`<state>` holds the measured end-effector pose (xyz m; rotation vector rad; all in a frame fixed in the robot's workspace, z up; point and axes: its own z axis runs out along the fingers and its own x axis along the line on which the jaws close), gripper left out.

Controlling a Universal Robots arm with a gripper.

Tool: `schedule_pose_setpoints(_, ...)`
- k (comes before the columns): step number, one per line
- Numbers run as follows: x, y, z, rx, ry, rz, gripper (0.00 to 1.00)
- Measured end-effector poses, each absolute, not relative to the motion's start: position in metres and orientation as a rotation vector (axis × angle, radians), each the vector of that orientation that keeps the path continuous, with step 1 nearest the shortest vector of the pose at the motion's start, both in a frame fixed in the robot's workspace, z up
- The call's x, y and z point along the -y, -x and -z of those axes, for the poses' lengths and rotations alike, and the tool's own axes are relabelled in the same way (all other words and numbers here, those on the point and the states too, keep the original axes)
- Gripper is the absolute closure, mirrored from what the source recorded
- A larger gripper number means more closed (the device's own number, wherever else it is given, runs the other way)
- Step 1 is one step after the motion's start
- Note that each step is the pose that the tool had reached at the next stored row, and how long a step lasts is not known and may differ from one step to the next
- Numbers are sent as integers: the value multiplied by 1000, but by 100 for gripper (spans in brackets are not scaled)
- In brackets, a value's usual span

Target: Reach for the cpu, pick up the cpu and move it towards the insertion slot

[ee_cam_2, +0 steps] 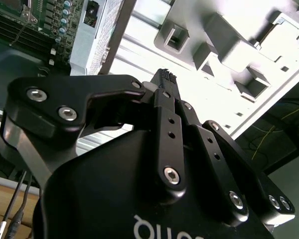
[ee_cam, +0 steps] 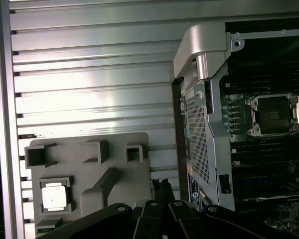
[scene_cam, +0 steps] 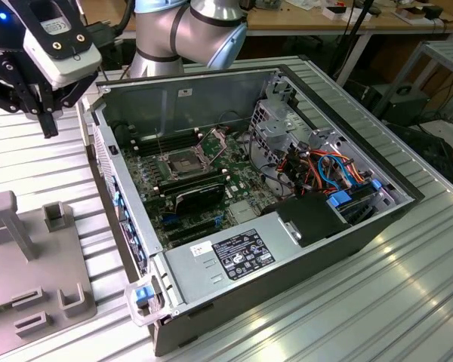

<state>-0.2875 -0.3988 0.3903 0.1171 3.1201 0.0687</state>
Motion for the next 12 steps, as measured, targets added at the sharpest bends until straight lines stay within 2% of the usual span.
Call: schedule_pose_setpoints(12,399,297,-390,-3121,-117,-69,89)
